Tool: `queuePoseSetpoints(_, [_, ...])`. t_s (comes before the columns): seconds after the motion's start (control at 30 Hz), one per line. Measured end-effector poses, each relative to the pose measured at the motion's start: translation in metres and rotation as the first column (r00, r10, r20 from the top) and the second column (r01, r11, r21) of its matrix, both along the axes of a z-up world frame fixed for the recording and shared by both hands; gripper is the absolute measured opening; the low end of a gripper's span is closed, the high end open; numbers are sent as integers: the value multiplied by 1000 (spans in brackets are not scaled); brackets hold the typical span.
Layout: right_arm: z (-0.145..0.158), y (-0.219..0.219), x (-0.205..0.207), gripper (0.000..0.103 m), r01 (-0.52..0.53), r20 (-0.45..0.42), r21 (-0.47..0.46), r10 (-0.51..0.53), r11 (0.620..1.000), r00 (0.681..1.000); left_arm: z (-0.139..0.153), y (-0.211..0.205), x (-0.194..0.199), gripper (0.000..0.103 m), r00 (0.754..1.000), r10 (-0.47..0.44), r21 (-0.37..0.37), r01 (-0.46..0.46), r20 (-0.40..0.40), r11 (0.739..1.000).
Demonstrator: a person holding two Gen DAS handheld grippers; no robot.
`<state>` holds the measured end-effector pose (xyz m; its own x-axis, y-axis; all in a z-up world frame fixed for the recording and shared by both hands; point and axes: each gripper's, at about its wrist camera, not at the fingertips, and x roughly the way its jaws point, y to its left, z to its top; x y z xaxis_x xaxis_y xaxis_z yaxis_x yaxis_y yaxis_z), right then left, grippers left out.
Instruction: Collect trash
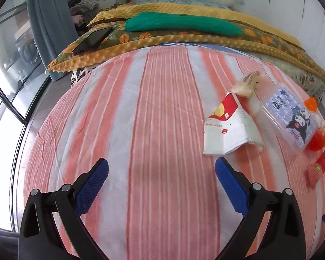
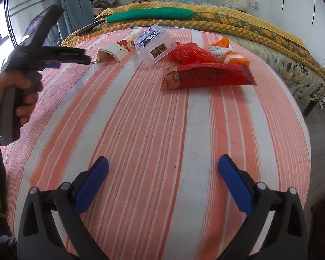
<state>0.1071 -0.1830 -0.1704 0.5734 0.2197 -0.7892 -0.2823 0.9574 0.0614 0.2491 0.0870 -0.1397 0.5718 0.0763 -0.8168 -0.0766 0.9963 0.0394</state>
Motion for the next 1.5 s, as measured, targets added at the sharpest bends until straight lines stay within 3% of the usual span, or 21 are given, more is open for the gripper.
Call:
queuePoseSetpoints(0.17, [0, 0, 0, 98, 1, 1, -4, -1, 1000, 1000, 18, -15, -13, 97, 983, -172, -69, 176, 61, 982])
queuePoseSetpoints(0.33, [0, 0, 1, 98, 6, 1, -6, -6, 1000, 1000, 22, -67, 12, 93, 954, -288, -10, 290, 83, 957])
queuePoseSetpoints(0.57, [0, -2, 0, 98, 27, 2, -5, -27, 1000, 1000, -4, -81, 51, 61, 966, -258, 10, 258, 1, 966])
queuePoseSetpoints(0.7, [0, -3, 0, 98, 32, 3, -2, -32, 999, 999, 2, -79, 44, 32, 955, -295, 27, 295, 25, 955])
queuePoseSetpoints(0.8, [0, -4, -1, 98, 38, 3, 1, -38, 999, 999, 8, -73, 30, 29, 950, -311, 6, 311, 31, 951])
queuePoseSetpoints(0.97, [0, -8, -3, 98, 52, 3, 14, -52, 999, 999, 19, -53, -25, 29, 944, -327, -20, 328, 37, 944])
queuePoseSetpoints(1.13, [0, -7, -2, 98, 52, 2, 1, -52, 999, 999, 9, -43, -84, 32, 937, -349, -53, 349, 7, 936])
queuePoseSetpoints(1.27, [0, -6, -1, 98, 52, 0, -3, -52, 999, 999, 1, -47, -107, 50, 937, -349, -28, 350, 36, 936])
queuePoseSetpoints(1.3, [0, -6, -1, 98, 52, 1, -3, -52, 999, 999, -1, -47, -107, 63, 936, -349, -31, 350, 39, 936])
queuePoseSetpoints(1.37, [1, -7, -1, 98, 52, 1, -1, -52, 999, 999, -5, -49, -107, 81, 940, -338, -9, 339, 46, 941])
queuePoseSetpoints(1.5, [0, -9, -2, 98, 59, -2, 15, -59, 998, 998, -12, -46, -103, 89, 944, -328, 3, 328, 20, 945])
